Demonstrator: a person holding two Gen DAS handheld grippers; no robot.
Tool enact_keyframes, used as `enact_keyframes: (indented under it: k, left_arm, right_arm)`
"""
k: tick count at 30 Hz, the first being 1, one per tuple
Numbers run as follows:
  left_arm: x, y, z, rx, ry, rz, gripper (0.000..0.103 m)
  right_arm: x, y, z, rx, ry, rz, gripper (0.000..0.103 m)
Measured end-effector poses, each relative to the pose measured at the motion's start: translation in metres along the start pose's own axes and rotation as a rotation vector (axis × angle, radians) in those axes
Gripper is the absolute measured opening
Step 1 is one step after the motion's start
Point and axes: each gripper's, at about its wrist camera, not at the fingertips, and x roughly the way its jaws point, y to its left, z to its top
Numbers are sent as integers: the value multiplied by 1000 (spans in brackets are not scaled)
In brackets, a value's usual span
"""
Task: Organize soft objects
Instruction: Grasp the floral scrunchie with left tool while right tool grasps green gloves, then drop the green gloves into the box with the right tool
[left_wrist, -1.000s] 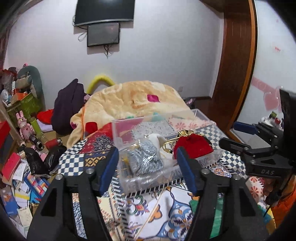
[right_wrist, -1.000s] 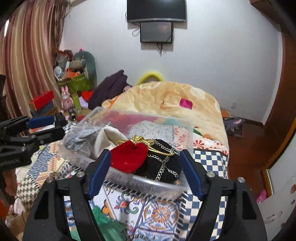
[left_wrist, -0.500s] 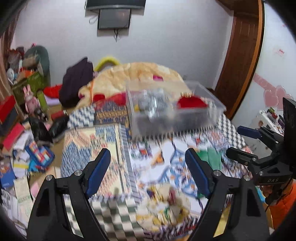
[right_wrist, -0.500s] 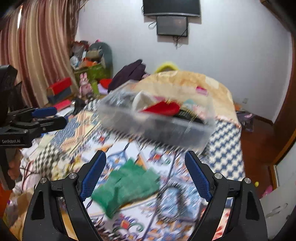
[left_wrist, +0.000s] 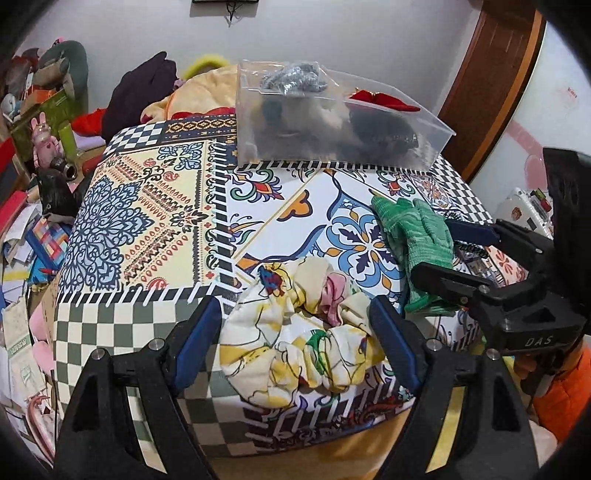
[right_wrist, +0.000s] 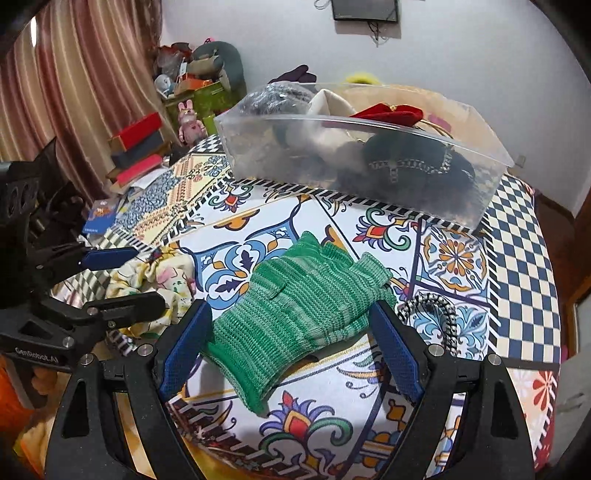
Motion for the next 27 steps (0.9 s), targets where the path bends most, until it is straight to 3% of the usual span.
enact_keyframes:
  k: [4,9,11,16,27]
  left_arm:
    - [6,-4,-2,23,-30,37,78]
    - [8,-8,-2,51,-41,27,51]
    - [7,-8,-2,63,-33,6,33]
    - [0,-12,4,81,-46,5,21]
    - [-32,-21,54,104,-199,-24,18]
  right_arm:
    - [3,5,0,-24,-1,-22,73]
    - [1,3,-1,-30,-15,-36,47]
    - [-1,0,0,-23,-18,-24,35]
    - [-7,-1,0,-6,-29,2,20]
    - [-47,-15,26,17,-162,-32,19]
